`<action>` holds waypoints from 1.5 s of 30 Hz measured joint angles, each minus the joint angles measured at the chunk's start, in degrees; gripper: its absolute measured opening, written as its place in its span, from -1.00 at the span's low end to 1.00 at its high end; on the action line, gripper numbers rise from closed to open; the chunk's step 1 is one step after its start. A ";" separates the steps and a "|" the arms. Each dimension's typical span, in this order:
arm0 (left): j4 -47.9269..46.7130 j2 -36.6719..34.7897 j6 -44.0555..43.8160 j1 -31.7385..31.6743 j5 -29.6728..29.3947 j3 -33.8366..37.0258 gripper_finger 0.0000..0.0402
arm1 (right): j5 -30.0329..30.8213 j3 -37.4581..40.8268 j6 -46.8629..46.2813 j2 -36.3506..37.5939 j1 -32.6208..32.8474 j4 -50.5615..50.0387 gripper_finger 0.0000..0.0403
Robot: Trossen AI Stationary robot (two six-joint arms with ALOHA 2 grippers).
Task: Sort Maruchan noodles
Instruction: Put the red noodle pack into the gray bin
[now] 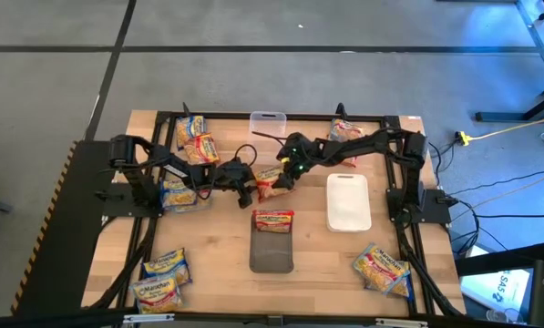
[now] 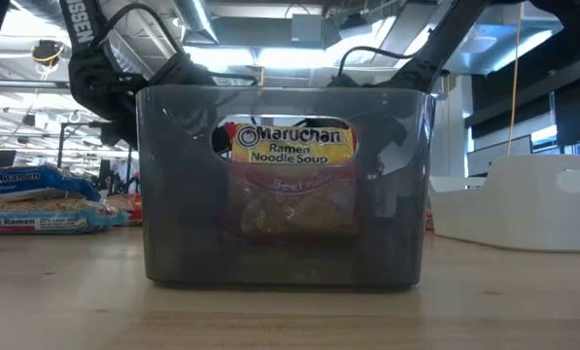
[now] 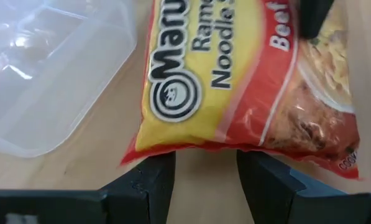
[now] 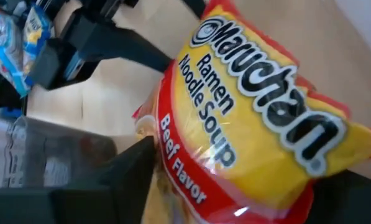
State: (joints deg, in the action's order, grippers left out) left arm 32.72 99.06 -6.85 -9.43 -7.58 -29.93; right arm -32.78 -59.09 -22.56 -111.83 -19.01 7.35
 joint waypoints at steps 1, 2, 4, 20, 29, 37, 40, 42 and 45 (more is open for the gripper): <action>-0.34 -0.16 0.00 0.00 -0.02 -0.01 -0.18 | -0.14 -0.02 0.40 0.02 0.03 0.00 0.20; -0.91 -0.55 -0.02 0.00 -0.10 -0.02 -0.18 | -0.44 -0.04 0.52 0.03 0.02 0.03 0.12; -1.59 -1.12 -0.02 -0.04 -0.43 -0.04 -0.18 | -1.16 -0.04 0.77 0.05 -0.04 -0.07 -0.04; -18.55 -20.34 0.00 0.09 -6.35 -0.02 -0.18 | 13.42 -0.09 15.91 16.51 -0.04 -15.83 -0.39; -17.48 -31.25 -8.71 0.13 0.97 -0.09 -0.18 | 20.02 -0.11 18.59 26.50 5.16 -18.27 -0.45; -8.31 -33.56 -11.06 0.15 10.80 -0.09 -0.11 | 23.39 -0.11 18.53 27.63 16.23 -19.94 -0.43; -2.90 -33.57 -11.26 0.16 15.46 -0.09 0.00 | 26.05 -0.11 16.98 27.63 20.61 -20.49 -0.43; 0.28 -33.45 -12.53 0.56 18.33 -0.19 0.08 | 27.93 -0.11 15.93 27.76 23.18 -20.33 -0.43; 0.06 -33.31 -12.57 2.59 21.39 -2.52 0.17 | 30.33 -0.11 13.53 27.98 25.85 -20.29 -0.43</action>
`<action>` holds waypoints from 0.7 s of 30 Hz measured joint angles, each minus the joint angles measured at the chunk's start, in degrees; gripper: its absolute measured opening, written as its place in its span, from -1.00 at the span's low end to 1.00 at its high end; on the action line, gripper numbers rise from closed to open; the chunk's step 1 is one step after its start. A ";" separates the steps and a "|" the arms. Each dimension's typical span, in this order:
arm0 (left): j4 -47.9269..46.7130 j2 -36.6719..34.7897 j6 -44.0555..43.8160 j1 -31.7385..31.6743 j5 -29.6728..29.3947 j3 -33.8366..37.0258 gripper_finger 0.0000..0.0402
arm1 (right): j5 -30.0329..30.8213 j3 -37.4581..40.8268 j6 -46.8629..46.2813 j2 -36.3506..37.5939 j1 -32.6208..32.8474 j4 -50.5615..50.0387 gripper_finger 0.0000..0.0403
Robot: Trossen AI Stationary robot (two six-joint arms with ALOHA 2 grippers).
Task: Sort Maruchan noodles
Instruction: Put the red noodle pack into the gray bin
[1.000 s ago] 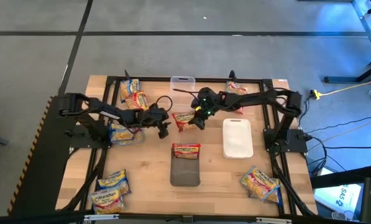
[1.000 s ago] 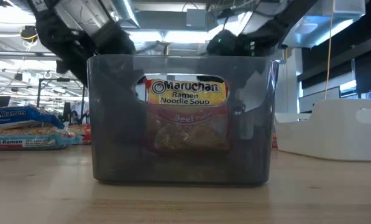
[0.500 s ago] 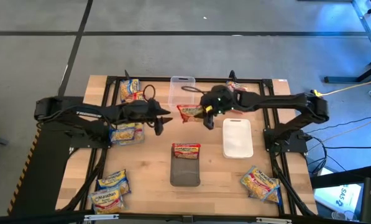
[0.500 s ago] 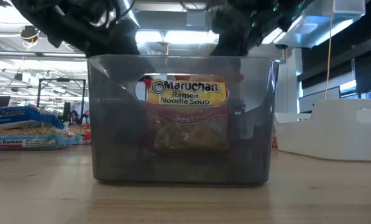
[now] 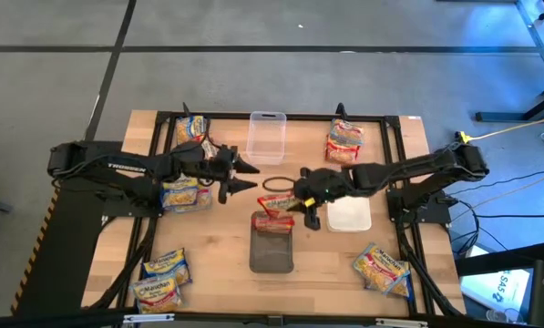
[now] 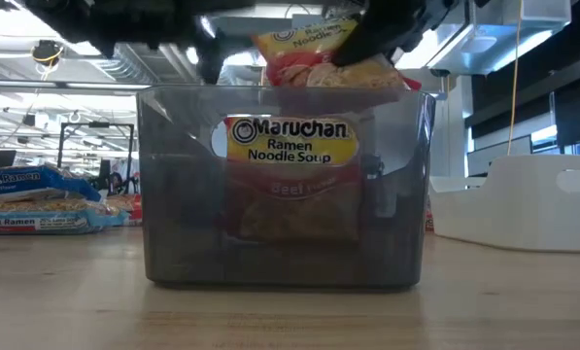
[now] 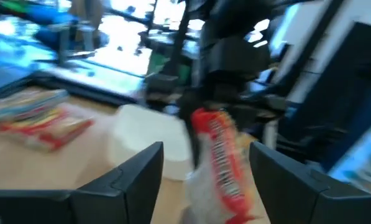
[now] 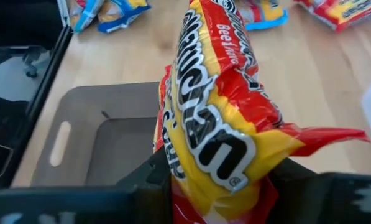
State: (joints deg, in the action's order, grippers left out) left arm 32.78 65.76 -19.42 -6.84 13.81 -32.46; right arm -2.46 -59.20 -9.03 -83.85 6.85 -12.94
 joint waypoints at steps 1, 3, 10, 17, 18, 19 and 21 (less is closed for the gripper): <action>-0.23 0.05 0.10 1.07 0.61 -1.21 0.18 | 0.25 0.00 -1.33 0.00 0.53 -0.07 -0.43; -1.13 1.14 1.43 3.67 0.55 -4.38 0.18 | 0.85 -0.07 -2.89 0.00 1.14 -0.14 -0.43; -20.21 4.49 6.29 8.80 -7.75 -14.61 0.17 | 7.00 -0.90 -2.70 -0.04 -0.82 -1.91 -0.43; -23.48 4.85 6.10 12.31 -11.95 -15.51 0.17 | 4.70 -0.87 -3.96 2.54 -0.14 -0.94 -0.43; -22.76 4.74 6.10 12.59 -12.38 -15.52 0.16 | 4.01 -0.87 -4.40 2.91 0.35 -0.92 -0.43; -22.35 4.70 6.11 12.79 -12.75 -15.82 0.16 | 3.69 -0.87 -4.66 3.02 0.98 -0.67 -0.43; -23.63 4.45 6.31 12.93 -12.85 -17.09 0.16 | 3.49 -0.87 -5.15 3.04 2.58 -0.84 -0.43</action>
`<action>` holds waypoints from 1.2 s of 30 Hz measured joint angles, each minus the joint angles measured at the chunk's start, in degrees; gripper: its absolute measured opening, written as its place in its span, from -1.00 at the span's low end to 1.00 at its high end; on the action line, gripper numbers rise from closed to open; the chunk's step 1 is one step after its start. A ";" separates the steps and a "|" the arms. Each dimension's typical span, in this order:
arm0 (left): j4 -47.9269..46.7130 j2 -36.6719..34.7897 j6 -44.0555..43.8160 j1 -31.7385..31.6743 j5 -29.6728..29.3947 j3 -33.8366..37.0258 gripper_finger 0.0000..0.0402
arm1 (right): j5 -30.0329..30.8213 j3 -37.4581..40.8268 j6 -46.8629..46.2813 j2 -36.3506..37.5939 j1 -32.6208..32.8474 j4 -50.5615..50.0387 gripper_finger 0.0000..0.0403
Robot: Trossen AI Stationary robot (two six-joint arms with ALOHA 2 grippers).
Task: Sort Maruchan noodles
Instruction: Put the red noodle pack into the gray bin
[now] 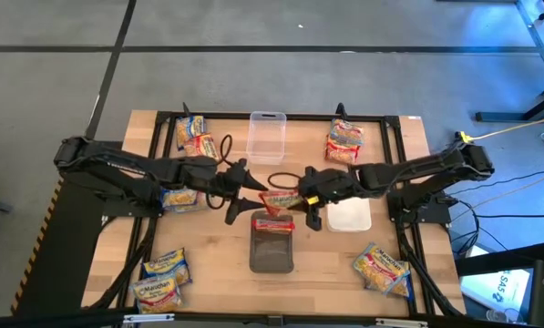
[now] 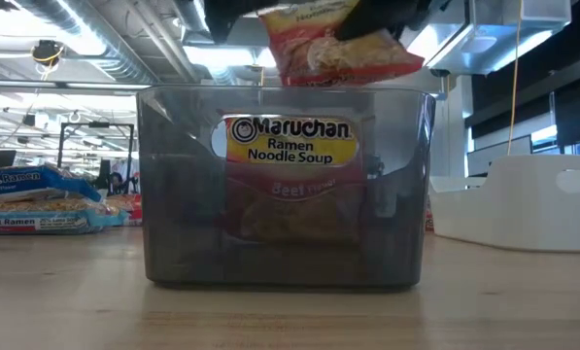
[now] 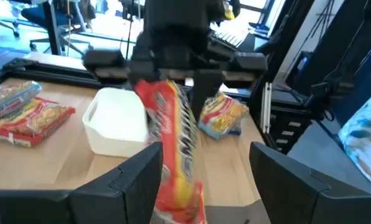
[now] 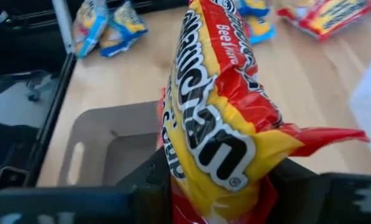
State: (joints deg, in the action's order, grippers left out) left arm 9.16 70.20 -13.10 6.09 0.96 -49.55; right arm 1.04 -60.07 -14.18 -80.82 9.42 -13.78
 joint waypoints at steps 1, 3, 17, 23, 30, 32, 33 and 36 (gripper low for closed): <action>-0.40 -0.01 0.04 0.00 0.10 -0.87 0.16 | 0.00 0.00 -0.54 0.00 0.70 0.21 -0.43; -1.88 0.43 0.47 -0.02 0.93 -2.73 0.16 | 0.01 0.00 -1.00 0.01 1.87 0.69 -0.43; -25.51 18.34 -1.77 0.15 3.91 -25.54 0.16 | 4.36 0.00 -1.52 0.04 4.20 1.36 -0.43; -34.05 23.39 -1.82 0.15 4.76 -31.81 0.16 | 4.35 0.00 -0.34 0.04 4.20 1.97 -0.43; -36.03 24.03 -1.79 0.20 3.26 -32.08 -0.03 | 3.93 0.07 1.04 0.04 4.16 3.17 -0.43; -36.12 23.89 -1.77 0.17 3.12 -32.08 -0.15 | 3.99 0.07 0.95 0.04 4.05 3.21 -0.43; -36.14 23.80 -1.74 0.18 3.11 -32.08 -0.22 | 4.02 0.07 0.93 0.04 4.05 3.29 -0.43; -36.21 23.73 -1.27 0.20 3.09 -32.08 -0.39 | 3.94 0.07 0.95 0.04 4.05 3.25 -0.42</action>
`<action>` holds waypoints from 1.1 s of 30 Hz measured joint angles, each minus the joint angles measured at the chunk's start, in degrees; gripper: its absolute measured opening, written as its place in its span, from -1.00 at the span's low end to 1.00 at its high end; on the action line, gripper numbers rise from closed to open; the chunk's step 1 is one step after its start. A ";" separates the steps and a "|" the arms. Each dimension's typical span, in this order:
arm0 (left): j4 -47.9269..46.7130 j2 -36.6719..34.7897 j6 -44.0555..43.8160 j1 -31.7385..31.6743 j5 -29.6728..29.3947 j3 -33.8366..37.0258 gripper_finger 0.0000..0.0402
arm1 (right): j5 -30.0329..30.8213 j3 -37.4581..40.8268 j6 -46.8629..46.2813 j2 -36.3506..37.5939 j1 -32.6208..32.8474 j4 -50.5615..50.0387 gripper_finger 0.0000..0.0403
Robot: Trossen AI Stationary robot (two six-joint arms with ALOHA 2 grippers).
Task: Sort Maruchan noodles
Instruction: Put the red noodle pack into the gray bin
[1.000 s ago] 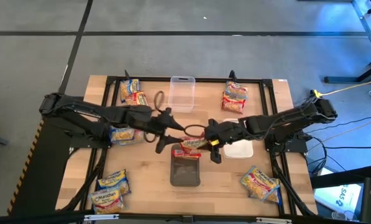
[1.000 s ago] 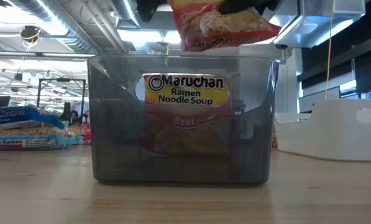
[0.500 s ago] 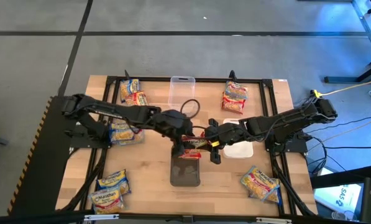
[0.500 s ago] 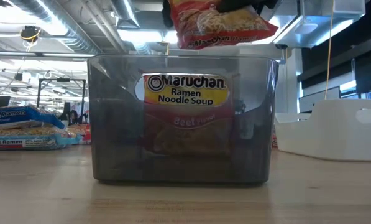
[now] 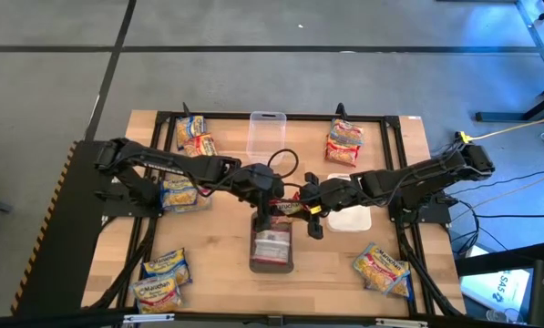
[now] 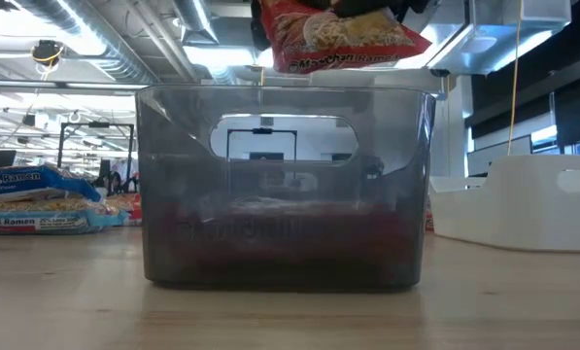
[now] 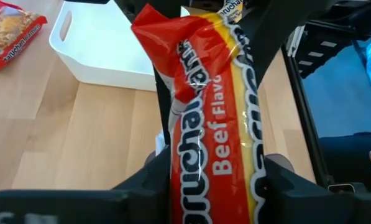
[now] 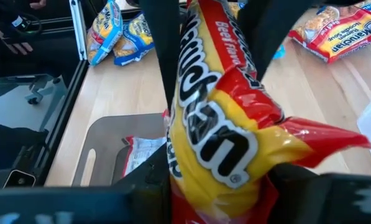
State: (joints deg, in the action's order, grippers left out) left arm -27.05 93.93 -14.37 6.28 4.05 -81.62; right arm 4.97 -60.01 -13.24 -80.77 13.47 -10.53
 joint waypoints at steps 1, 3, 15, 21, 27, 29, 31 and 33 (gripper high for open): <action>0.02 0.00 0.04 0.00 -0.03 0.00 -0.44 | 0.02 0.00 -0.02 0.00 0.00 -0.04 -0.40; 0.03 -0.02 0.28 0.00 -0.02 0.00 -0.50 | 0.03 0.00 0.02 0.00 0.00 -0.09 -0.32; -5.43 -1.82 -0.03 0.27 -1.95 0.07 -0.53 | -3.00 -0.09 -1.48 1.96 0.42 -9.13 0.19; -11.74 -2.33 -0.33 2.08 -6.77 0.13 -0.53 | 2.80 -0.09 -3.54 6.42 3.40 -17.88 0.21; -18.93 -2.41 1.28 3.54 -13.21 0.46 -0.53 | 7.76 0.57 -4.52 6.42 7.51 -17.27 0.21; -21.34 -2.43 1.80 3.29 -16.38 1.76 -0.53 | 9.30 2.29 -5.07 6.29 8.49 -15.85 0.21; -22.44 -3.10 1.68 1.87 -17.18 4.19 -0.53 | 10.24 4.65 -5.96 6.27 9.21 -12.84 0.21; -20.12 -4.20 1.36 -0.19 -15.23 7.45 -0.53 | 10.32 7.45 -7.20 6.27 9.46 -8.70 0.21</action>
State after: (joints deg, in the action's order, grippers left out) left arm -47.17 89.73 -13.02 6.09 -11.18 -74.17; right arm 15.30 -52.56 -20.44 -74.50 22.94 -19.23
